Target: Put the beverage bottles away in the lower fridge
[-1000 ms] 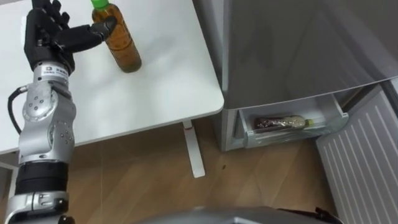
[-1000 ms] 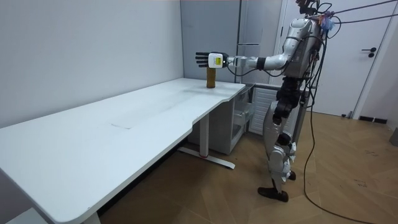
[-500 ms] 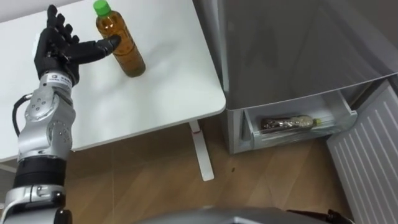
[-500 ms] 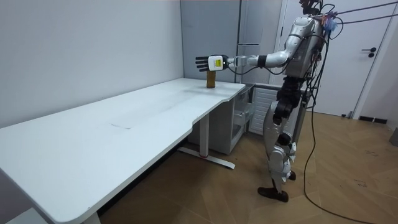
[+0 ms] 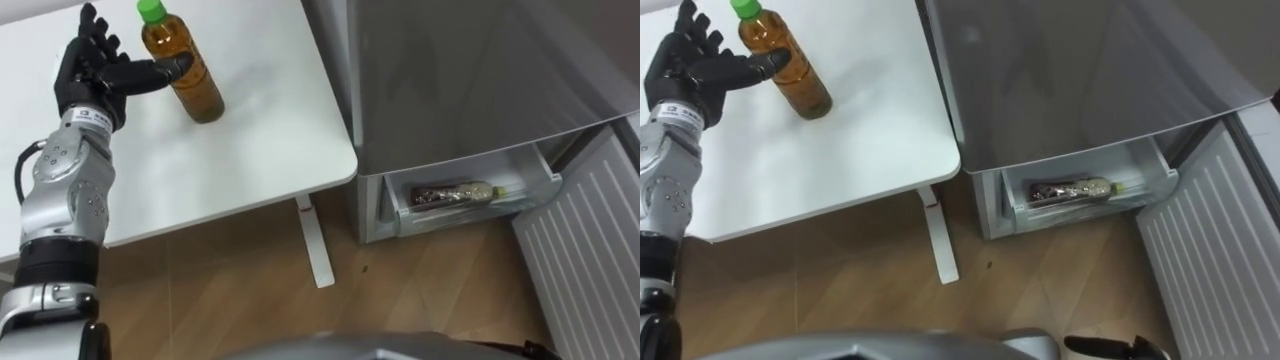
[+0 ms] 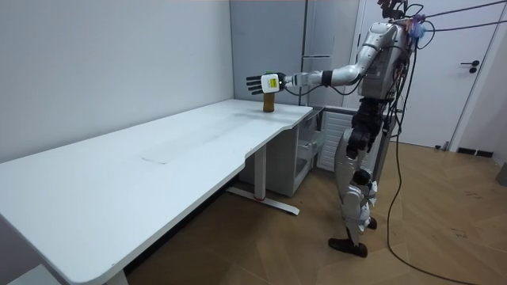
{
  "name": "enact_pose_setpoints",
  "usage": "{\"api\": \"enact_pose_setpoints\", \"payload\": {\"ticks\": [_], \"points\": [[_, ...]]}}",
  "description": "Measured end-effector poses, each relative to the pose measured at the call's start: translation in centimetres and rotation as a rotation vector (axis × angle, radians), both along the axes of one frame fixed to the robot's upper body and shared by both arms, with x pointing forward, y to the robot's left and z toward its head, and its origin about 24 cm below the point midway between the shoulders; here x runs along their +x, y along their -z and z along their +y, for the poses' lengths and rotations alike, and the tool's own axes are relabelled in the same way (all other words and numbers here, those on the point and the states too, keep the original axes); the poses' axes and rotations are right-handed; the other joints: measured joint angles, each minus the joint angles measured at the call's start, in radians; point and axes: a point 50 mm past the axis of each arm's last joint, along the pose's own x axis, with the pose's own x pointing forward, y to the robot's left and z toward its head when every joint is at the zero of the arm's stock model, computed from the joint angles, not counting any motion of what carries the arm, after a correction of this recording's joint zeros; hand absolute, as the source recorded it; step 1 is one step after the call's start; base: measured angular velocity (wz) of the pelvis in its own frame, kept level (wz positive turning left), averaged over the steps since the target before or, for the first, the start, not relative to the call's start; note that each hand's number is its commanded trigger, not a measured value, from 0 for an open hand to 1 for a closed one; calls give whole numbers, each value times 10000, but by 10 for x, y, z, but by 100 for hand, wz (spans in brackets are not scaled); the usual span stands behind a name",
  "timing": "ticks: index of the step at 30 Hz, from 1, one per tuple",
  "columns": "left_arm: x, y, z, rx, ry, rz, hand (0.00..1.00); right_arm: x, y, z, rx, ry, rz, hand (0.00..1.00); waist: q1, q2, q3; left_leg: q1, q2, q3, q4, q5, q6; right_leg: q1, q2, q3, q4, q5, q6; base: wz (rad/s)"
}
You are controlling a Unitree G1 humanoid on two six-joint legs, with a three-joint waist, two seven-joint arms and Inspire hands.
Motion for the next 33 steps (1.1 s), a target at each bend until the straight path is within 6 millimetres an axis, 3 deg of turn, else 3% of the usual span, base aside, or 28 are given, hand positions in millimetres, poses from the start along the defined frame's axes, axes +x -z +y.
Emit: {"api": "enact_pose_setpoints", "payload": {"ticks": [12, 17, 33], "points": [[5, 5, 1, -144, -157, 434, 0, 1, 0, 0, -59, -268, 89, 0, -38, 190, 42, -1, 0, 4, 15, 0, 1, -17, 0, 51, -2, 74, 15, 0], [5, 5, 1, -154, -157, 446, 0, 0, 0, 0, -35, -240, 194, 0, -58, 255, 18, 5, 0, 6, 16, 0, 2, -14, 2, 73, -16, 75, 16, 0], [10, 1, -1, -186, -66, 373, 0, 4, 0, 0, -115, -258, 232, 0, -58, 136, 81, 11, -1, 14, 7, 0, 2, -47, 10, 143, -36, 73, 17, 0]]}}
